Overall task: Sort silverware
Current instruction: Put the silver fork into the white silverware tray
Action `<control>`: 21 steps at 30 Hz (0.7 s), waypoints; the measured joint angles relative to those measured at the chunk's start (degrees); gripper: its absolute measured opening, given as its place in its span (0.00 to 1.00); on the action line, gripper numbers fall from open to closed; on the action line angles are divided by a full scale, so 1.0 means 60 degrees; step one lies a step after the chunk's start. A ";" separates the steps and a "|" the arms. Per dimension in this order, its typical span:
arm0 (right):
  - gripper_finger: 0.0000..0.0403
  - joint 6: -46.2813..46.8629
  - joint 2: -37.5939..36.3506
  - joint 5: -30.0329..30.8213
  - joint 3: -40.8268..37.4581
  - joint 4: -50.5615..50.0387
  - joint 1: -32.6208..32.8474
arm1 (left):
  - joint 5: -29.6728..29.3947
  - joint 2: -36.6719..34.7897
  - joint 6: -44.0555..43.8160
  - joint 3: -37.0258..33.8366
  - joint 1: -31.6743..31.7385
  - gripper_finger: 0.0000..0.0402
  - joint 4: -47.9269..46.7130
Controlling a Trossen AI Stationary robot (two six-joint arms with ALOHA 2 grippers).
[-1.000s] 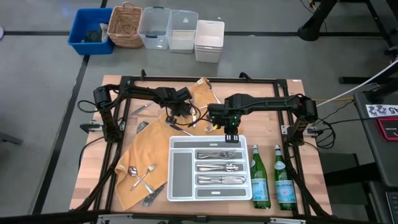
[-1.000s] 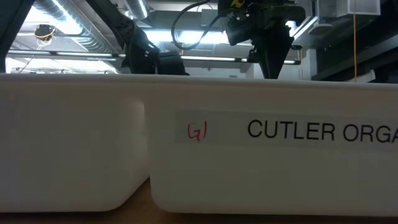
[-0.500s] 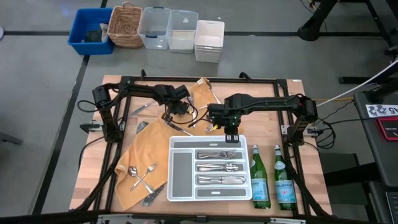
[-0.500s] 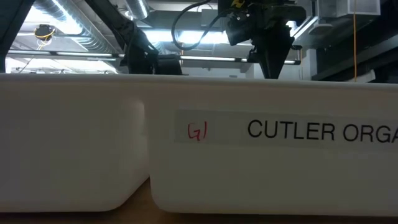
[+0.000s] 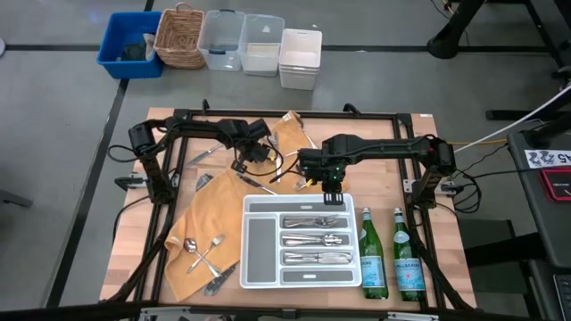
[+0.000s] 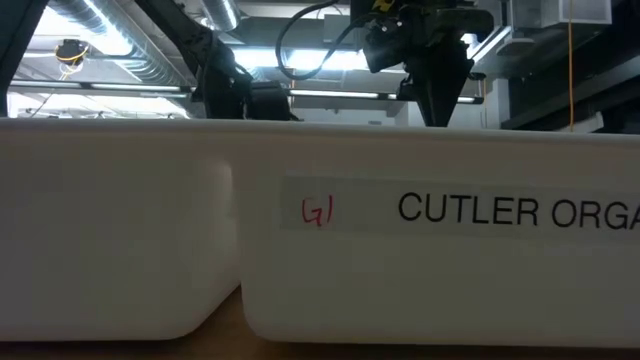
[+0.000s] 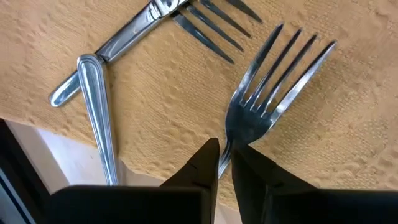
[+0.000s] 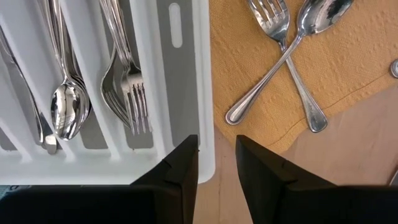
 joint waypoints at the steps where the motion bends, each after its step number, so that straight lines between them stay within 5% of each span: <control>1: 0.27 0.0000 0.0000 0.0000 0.0000 0.0000 0.0000 | 0.0011 0.0000 0.0031 0.0000 0.0042 0.08 -0.0013; 21: 0.27 0.0011 0.0000 -0.0004 0.0000 0.0004 -0.0001 | 0.1058 -0.0014 0.0851 -0.0018 0.0469 0.08 -0.0067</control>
